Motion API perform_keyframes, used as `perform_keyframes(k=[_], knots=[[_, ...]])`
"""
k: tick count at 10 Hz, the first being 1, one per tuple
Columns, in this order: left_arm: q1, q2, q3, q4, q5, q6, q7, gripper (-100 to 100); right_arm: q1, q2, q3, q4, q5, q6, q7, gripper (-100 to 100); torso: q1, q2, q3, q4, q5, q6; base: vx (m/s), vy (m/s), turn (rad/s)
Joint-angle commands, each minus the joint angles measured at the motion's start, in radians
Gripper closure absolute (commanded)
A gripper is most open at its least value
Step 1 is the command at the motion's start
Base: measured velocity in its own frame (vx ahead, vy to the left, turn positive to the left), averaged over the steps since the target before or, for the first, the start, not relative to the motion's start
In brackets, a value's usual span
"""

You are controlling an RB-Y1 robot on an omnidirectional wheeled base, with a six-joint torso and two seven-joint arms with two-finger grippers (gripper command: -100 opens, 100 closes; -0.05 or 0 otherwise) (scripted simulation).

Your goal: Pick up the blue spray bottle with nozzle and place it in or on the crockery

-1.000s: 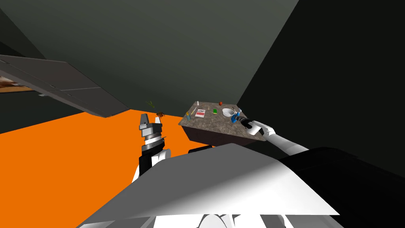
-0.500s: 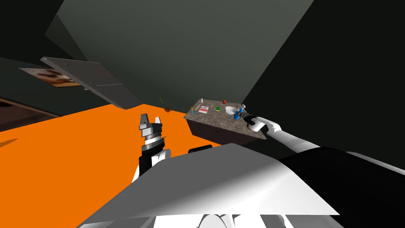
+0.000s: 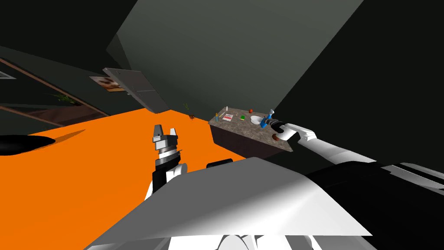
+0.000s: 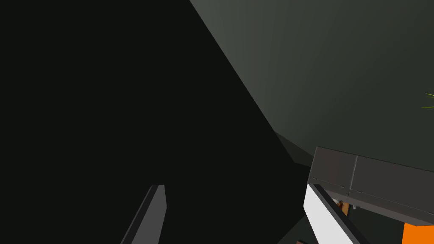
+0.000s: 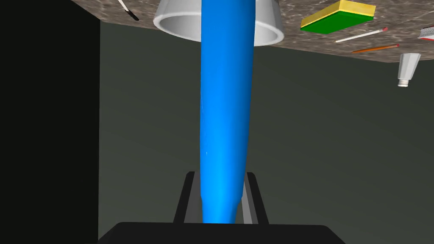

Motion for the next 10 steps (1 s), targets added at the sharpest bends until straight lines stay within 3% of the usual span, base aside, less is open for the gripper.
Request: perform_keyframes(k=[1, 3, 5, 10], knots=[[0.000, 0.000, 0.000, 0.000, 0.000, 0.000, 0.000, 0, -0.001, -0.027, -0.008, -0.005, -0.015, 0.031, -0.009, 100, 0.000, 0.000, 0.000, 0.000, 0.000, 0.000, -0.195, -0.054, 0.186], [0.000, 0.000, 0.000, 0.000, 0.000, 0.000, 0.000, 0, 0.013, -0.076, -0.019, 0.003, -0.058, 0.066, -0.030, 100, -0.004, -0.003, -0.002, -0.001, -0.002, 0.001, -0.142, -0.067, 0.227], [0.000, 0.000, 0.000, 0.000, 0.000, 0.000, 0.000, 0, 0.022, -0.105, -0.016, 0.010, -0.091, 0.083, -0.043, 100, -0.008, -0.011, -0.006, -0.003, -0.003, 0.001, -0.029, -0.093, 0.141], [0.001, 0.000, 0.000, 0.000, 0.000, 0.000, 0.000, 0, 0.047, -0.185, 0.011, 0.037, -0.203, 0.130, -0.079, 100, -0.010, -0.024, -0.014, -0.006, -0.004, 0.002, 0.062, -0.089, 0.097]])
